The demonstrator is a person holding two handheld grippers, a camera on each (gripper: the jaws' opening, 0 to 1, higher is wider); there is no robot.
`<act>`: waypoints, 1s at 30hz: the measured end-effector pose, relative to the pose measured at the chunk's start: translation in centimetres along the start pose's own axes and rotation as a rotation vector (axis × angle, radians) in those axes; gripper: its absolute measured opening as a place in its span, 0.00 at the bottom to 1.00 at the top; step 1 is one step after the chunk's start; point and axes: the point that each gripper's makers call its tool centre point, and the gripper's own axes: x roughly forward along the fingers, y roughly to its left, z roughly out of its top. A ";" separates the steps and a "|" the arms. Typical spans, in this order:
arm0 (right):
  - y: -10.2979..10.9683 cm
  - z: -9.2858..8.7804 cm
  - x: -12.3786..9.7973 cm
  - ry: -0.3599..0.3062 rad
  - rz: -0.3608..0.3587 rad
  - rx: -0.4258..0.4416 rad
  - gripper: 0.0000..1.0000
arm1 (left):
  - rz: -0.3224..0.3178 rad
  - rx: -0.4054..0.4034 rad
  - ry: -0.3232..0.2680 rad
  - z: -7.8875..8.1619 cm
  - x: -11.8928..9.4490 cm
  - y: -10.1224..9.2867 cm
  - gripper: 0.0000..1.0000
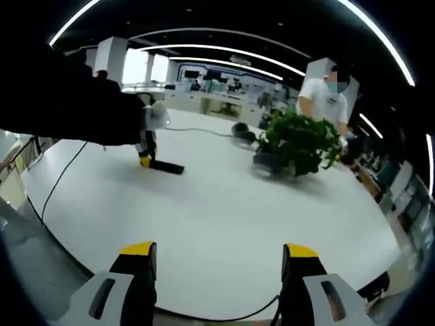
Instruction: Press the specified remote control buttons in sequence, fully releasing each button before pressing the next.
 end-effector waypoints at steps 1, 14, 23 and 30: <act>0.1 0.0 0.0 0.002 0.001 -0.003 0.73 | 0.010 -0.005 -0.005 0.0 0.0 0.1 0.26; 0.2 0.5 -0.3 -0.031 0.011 -0.007 0.74 | 0.474 -0.175 -0.218 -0.8 -1.6 0.9 0.35; -0.3 1.1 -0.7 -0.067 -0.007 0.011 0.74 | 0.637 -0.247 -0.263 -0.8 -2.4 0.4 0.41; -0.3 1.4 -0.8 -0.086 -0.007 0.021 0.74 | 0.605 -0.428 -0.378 -0.8 -4.0 -1.2 0.56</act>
